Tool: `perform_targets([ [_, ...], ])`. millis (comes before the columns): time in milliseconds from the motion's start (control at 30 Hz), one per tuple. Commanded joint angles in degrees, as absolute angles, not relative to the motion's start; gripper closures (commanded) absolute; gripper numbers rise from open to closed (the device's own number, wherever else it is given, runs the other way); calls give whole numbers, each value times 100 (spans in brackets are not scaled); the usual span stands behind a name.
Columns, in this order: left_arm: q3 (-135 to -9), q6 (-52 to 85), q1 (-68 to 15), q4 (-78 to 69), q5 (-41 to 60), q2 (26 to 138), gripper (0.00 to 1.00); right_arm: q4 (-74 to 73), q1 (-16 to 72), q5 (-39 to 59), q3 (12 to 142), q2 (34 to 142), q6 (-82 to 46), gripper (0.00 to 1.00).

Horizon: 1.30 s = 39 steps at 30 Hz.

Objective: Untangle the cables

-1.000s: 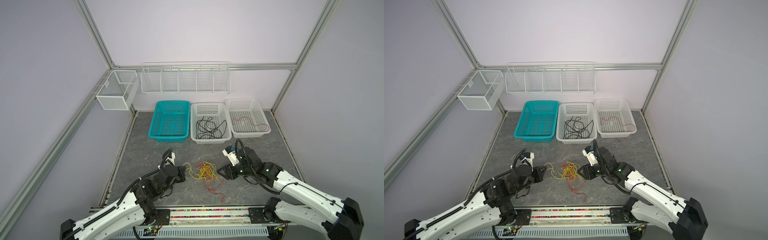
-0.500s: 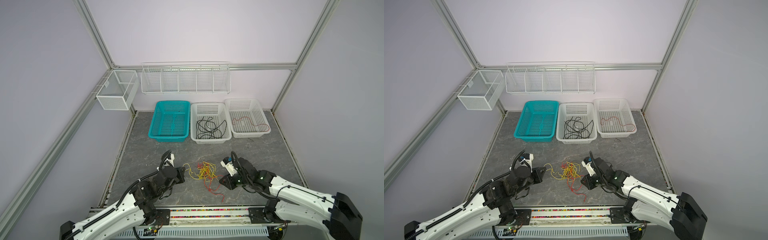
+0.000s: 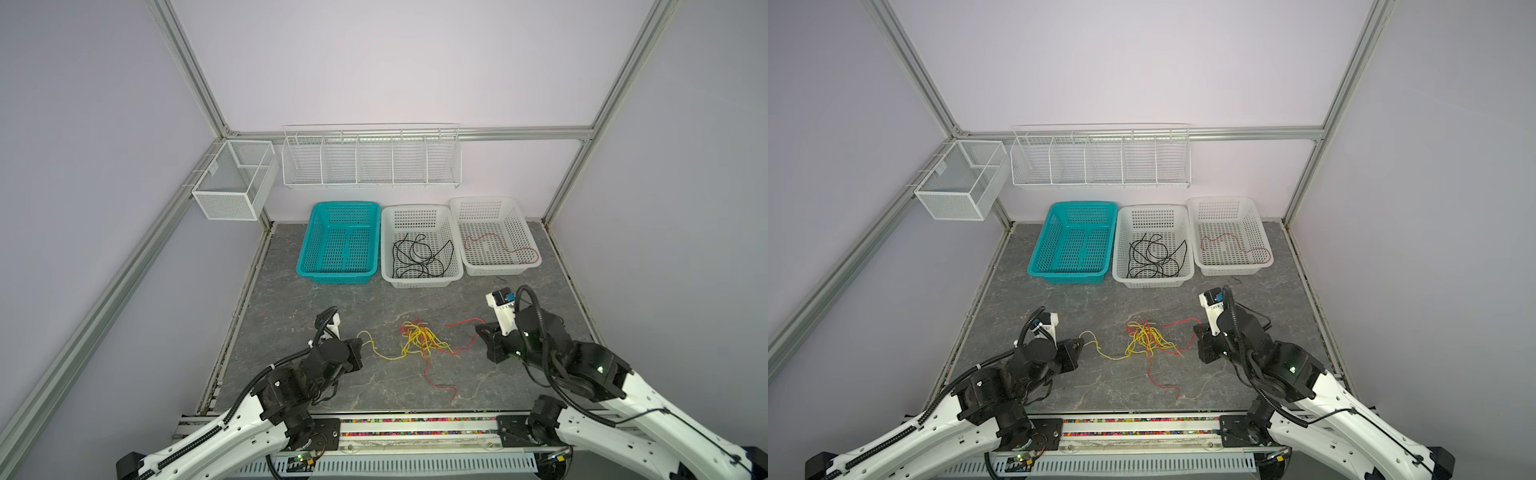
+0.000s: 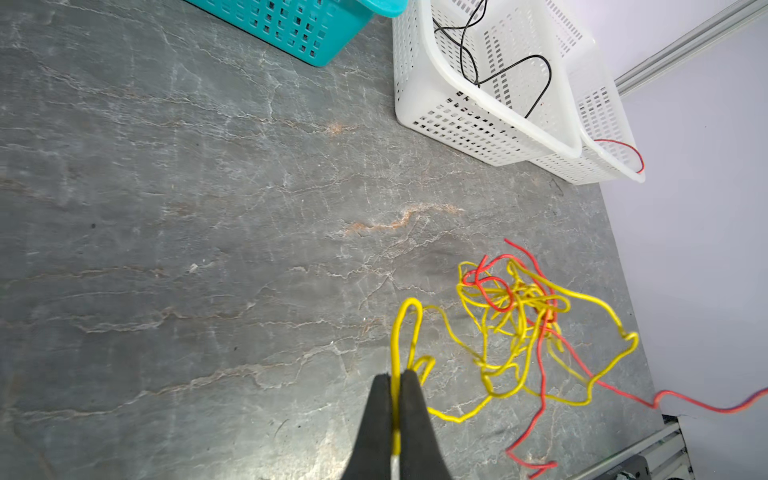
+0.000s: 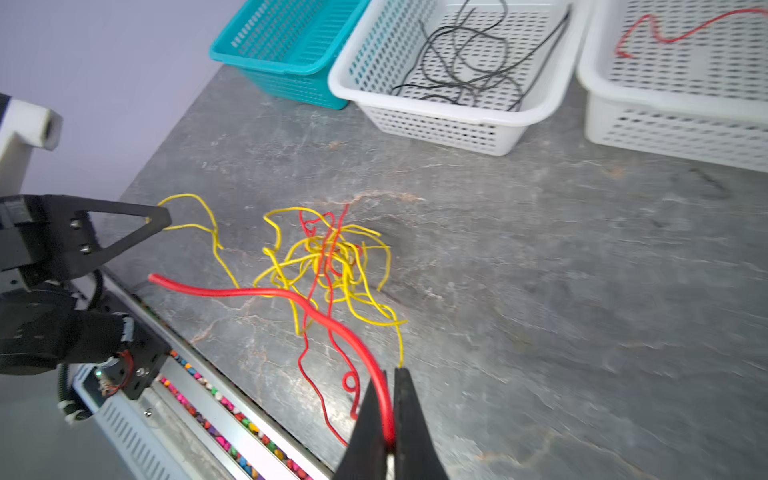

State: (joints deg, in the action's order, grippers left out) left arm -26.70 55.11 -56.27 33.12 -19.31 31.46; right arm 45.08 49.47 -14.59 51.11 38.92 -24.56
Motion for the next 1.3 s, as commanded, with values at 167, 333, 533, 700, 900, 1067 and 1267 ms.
perform_targets([
  [167, -2581, 5614, -5618, 4184, -2381, 2952, 100, 5920, 4827, -3119, 6616, 3607, -1938, 94],
  [333, -2551, 5638, -5616, 4383, -2495, 2815, 100, 6180, 4799, -3425, 6959, 3777, -1755, 94],
  [533, -2508, 5660, -5617, 4131, -2393, 2877, 100, 5939, 4747, -2684, 6600, 3969, -1872, 94],
  [700, -2520, 5517, -5618, 3750, -2258, 3111, 100, 5730, 4683, -2699, 6521, 4027, -1844, 94],
  [900, -2745, 5173, -5616, 3587, -2337, 3577, 100, 5220, 3967, -2473, 6622, 4599, -1518, 94],
  [1067, -3523, 4450, -5616, 3729, -2325, 4367, 100, 4755, 3059, -1832, 6927, 5335, -1663, 94],
  [1267, -4769, 3177, -5595, 4236, -2467, 5361, 100, 4357, 2136, -1065, 7449, 6287, -1981, 94],
])
